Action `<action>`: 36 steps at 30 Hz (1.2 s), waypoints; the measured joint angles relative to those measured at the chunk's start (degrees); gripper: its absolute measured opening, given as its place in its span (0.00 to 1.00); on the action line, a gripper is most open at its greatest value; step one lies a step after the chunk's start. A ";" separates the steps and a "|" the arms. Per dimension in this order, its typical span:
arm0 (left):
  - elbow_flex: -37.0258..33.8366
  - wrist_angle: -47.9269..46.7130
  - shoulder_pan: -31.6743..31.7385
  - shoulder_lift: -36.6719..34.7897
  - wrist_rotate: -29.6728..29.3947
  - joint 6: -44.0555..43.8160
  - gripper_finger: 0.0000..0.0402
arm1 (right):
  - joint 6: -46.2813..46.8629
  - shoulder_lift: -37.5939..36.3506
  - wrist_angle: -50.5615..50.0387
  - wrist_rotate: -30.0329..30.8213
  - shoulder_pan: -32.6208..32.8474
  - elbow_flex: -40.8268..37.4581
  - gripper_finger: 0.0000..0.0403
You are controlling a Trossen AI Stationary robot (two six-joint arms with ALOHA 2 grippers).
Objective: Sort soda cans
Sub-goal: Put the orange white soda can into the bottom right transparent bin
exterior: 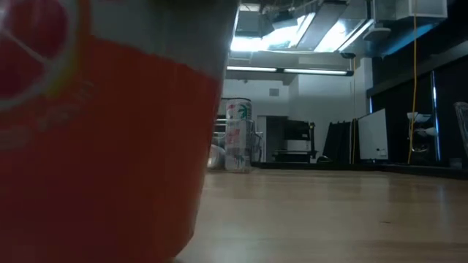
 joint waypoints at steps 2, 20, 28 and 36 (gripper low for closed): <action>-0.01 0.02 0.01 0.00 -0.01 -0.02 0.93 | -1.39 -0.02 -1.03 -0.25 0.11 0.44 0.72; -0.01 -0.11 0.01 0.00 -0.01 -0.02 0.93 | 2.21 -8.43 -17.11 15.48 4.80 1.18 0.72; -0.01 -0.11 0.01 0.00 -0.02 -0.17 0.93 | 12.33 -8.82 -32.22 21.31 6.68 1.14 0.72; -0.02 -0.07 0.02 0.00 -0.02 -0.19 0.93 | 25.65 -10.74 -50.23 24.41 8.78 1.14 0.72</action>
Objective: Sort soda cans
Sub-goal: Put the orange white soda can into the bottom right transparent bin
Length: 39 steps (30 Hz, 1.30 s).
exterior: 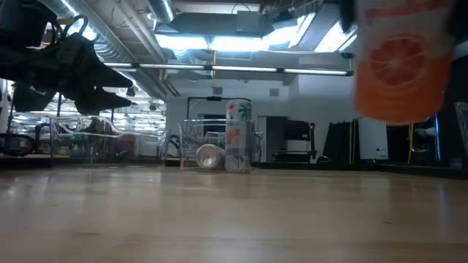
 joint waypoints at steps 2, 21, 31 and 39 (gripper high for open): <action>0.00 -0.04 -0.02 0.00 0.02 0.00 0.93 | 3.47 -0.76 -4.50 0.57 0.76 0.00 0.72; 0.01 -0.04 0.00 0.00 0.01 0.11 0.93 | 39.75 -21.45 -5.44 2.33 14.60 -23.66 0.72; 0.01 -0.02 -0.02 0.00 0.00 -0.02 0.93 | 68.22 -29.01 0.89 3.95 27.84 -38.45 0.72; 0.00 0.02 0.00 0.00 0.00 -0.24 0.93 | 75.75 -29.19 5.71 8.13 31.44 -44.36 0.72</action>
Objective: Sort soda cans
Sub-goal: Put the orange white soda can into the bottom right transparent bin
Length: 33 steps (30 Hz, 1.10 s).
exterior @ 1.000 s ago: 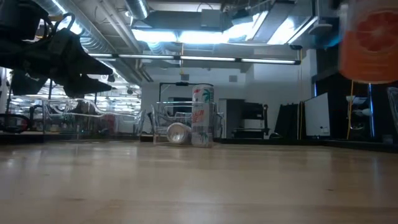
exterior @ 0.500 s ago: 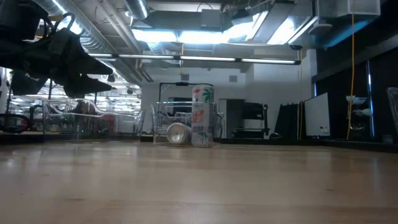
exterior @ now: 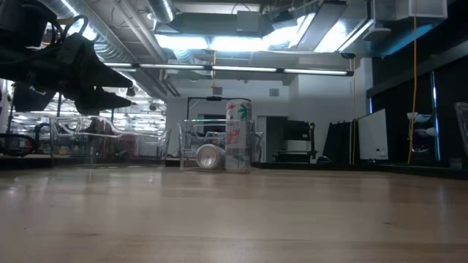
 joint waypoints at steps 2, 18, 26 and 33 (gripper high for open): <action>0.00 0.02 -0.01 0.00 0.00 -0.02 0.93 | -0.13 0.00 1.58 1.30 -0.04 -1.81 0.72; 0.00 0.05 -0.01 0.00 0.00 0.04 0.93 | -1.38 0.04 8.62 -1.43 -1.30 -8.88 0.92; 0.00 0.04 0.00 0.00 0.00 0.02 0.93 | -1.92 0.04 6.49 -1.89 -1.32 -7.30 0.89; 0.00 0.04 -0.01 0.00 0.00 0.02 0.93 | -1.99 0.04 -4.47 -2.24 -1.32 1.54 0.86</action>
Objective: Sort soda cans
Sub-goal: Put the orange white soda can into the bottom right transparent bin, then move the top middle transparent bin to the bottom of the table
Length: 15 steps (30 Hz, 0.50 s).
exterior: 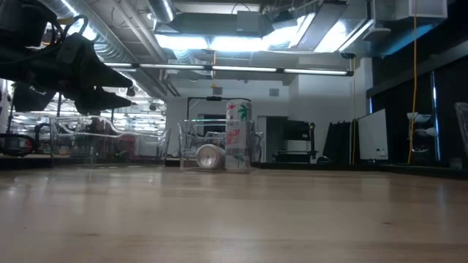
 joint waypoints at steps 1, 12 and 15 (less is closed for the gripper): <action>0.02 0.00 0.01 0.00 0.00 0.00 0.93 | -0.03 0.00 -1.43 0.00 0.00 1.17 0.87; 0.02 0.02 0.00 0.00 0.00 0.47 0.93 | -9.32 0.00 -2.01 10.96 -8.30 7.36 0.88; 0.01 0.04 0.01 0.00 0.00 0.61 0.93 | -17.73 0.09 2.11 12.38 -12.95 7.36 0.88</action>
